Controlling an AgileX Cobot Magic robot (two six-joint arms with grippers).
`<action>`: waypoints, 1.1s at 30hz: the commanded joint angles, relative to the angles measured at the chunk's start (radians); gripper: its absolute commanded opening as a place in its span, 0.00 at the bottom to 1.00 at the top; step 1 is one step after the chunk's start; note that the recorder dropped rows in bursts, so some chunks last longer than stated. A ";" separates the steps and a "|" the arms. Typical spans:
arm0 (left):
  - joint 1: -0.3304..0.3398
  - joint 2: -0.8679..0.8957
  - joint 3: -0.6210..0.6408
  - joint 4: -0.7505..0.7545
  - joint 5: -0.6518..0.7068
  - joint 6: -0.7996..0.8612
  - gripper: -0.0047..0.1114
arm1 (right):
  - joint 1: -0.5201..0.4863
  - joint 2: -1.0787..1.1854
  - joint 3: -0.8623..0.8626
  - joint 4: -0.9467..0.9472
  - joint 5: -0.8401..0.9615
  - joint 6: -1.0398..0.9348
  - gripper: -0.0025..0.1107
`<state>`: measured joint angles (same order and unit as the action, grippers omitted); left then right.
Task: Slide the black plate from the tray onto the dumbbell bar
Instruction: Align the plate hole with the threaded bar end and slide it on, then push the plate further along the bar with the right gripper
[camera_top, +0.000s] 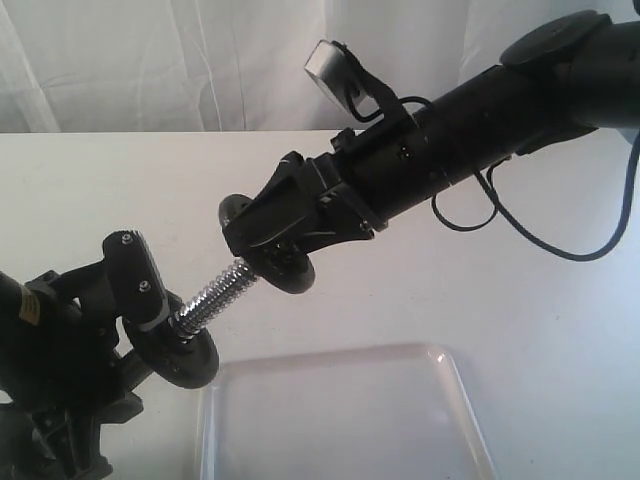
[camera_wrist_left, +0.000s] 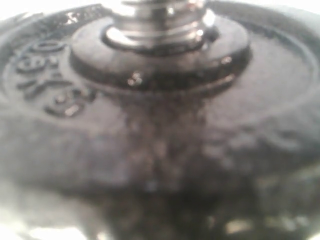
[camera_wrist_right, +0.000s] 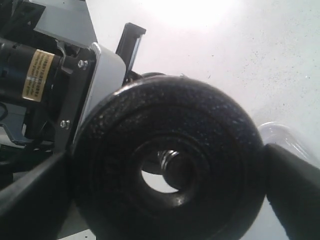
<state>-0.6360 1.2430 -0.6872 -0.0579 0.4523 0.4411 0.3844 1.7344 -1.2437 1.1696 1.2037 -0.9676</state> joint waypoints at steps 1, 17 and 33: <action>-0.005 -0.048 -0.043 -0.034 -0.472 0.010 0.04 | -0.002 -0.006 -0.001 0.073 0.017 -0.023 0.02; -0.005 -0.048 -0.043 -0.034 -0.476 0.010 0.04 | -0.044 -0.006 -0.001 0.068 0.017 -0.032 0.02; -0.005 -0.048 -0.043 -0.034 -0.512 0.010 0.04 | -0.042 0.000 -0.001 0.091 0.017 -0.030 0.02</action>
<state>-0.6379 1.2430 -0.6872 -0.0649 0.2981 0.4521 0.3469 1.7380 -1.2437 1.2025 1.2035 -0.9871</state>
